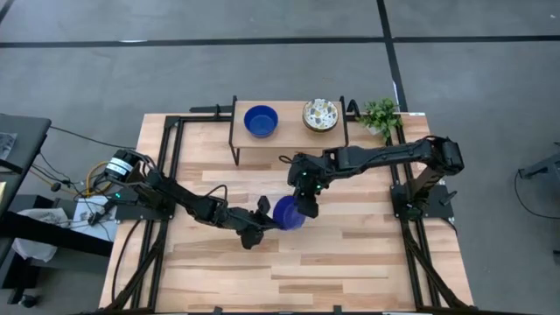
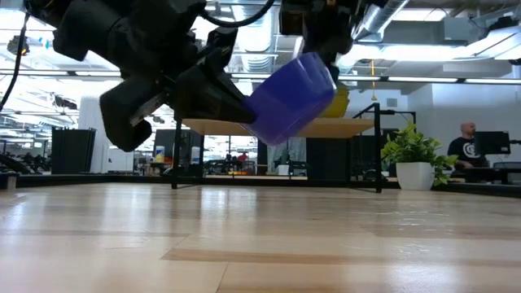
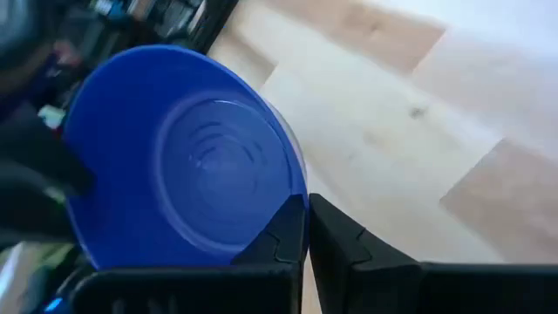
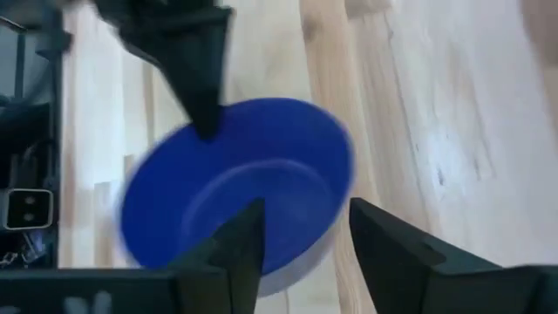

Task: Pick & Place Mini bowls
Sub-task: Stack the blue bowl on top of the blue bowls on the shelf

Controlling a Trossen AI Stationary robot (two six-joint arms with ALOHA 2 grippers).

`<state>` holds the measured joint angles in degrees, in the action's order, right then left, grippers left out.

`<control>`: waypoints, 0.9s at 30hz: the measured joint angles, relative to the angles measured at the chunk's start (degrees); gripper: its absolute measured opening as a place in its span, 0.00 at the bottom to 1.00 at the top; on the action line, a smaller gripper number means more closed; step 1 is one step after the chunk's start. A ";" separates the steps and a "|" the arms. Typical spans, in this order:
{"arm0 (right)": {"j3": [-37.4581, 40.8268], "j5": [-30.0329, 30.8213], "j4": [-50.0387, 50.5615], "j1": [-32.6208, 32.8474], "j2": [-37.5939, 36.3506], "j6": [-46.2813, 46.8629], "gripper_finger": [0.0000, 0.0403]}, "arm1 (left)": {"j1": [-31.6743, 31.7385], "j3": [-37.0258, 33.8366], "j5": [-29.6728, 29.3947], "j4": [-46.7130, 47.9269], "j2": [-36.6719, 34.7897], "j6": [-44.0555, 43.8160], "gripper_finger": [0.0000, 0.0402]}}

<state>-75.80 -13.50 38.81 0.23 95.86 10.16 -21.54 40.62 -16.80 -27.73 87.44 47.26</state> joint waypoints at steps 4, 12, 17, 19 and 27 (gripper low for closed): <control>-0.95 3.31 1.51 0.04 -3.08 -0.27 0.41 | -1.32 0.01 -6.44 0.59 -0.11 -0.41 0.02; 1.27 12.84 -0.40 0.68 -15.94 -1.21 0.38 | -3.23 0.03 -15.97 12.30 -9.35 -13.14 0.02; 7.81 19.65 -10.83 4.29 -26.35 -1.68 0.38 | -3.17 0.33 -16.70 21.69 -21.57 -21.17 0.02; 11.53 23.32 -15.94 6.41 -30.22 -2.55 0.38 | -2.57 1.80 -16.57 27.76 -25.93 -23.89 0.02; 24.39 32.06 -29.14 13.76 -39.47 -3.30 0.39 | 1.92 14.41 -16.15 44.21 -31.53 -26.73 0.02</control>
<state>-51.41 18.56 9.67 13.99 56.39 6.86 -19.62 55.03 -32.95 16.48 55.91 20.53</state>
